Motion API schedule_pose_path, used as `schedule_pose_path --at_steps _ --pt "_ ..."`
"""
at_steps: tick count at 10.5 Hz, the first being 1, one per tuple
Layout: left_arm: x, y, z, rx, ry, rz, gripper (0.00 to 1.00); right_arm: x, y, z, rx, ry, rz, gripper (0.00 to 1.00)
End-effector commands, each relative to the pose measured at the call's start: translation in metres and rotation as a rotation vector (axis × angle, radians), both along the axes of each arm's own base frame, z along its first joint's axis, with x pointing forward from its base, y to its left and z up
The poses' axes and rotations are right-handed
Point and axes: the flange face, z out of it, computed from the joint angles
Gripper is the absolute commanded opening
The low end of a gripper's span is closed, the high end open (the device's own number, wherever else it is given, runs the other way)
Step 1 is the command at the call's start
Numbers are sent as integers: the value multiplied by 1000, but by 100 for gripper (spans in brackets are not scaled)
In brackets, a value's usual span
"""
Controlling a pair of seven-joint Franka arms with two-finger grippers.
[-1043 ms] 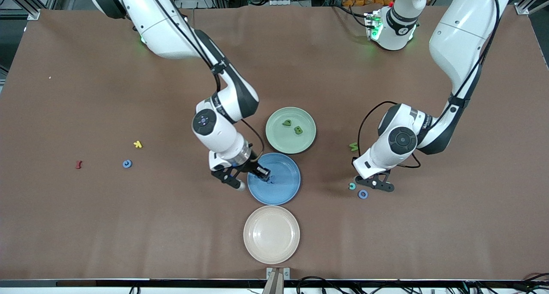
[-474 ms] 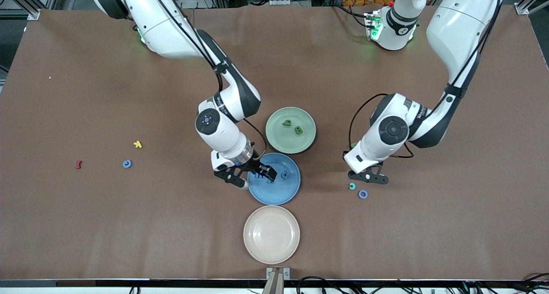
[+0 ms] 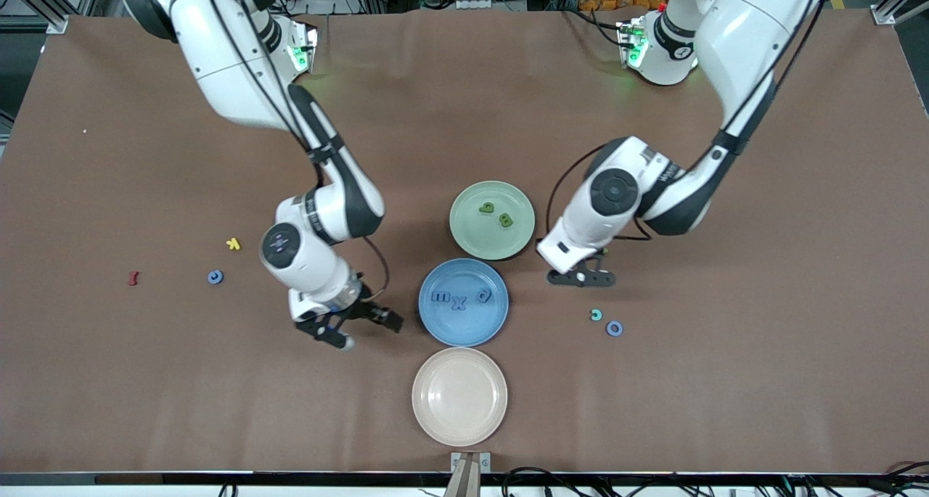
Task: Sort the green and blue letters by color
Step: 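Drop the blue e on the blue plate while the left gripper drops u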
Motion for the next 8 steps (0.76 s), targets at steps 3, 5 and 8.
schedule_pose_path --at_steps 3,5,8 --pt "-56 -86 2 12 17 120 0 4 -131 18 -217 149 105 100" --pt "-75 -104 -7 24 31 127 13 2 -172 27 -270 170 133 100" --pt "-86 -104 -20 85 74 130 100 -18 -260 31 -293 193 206 100"
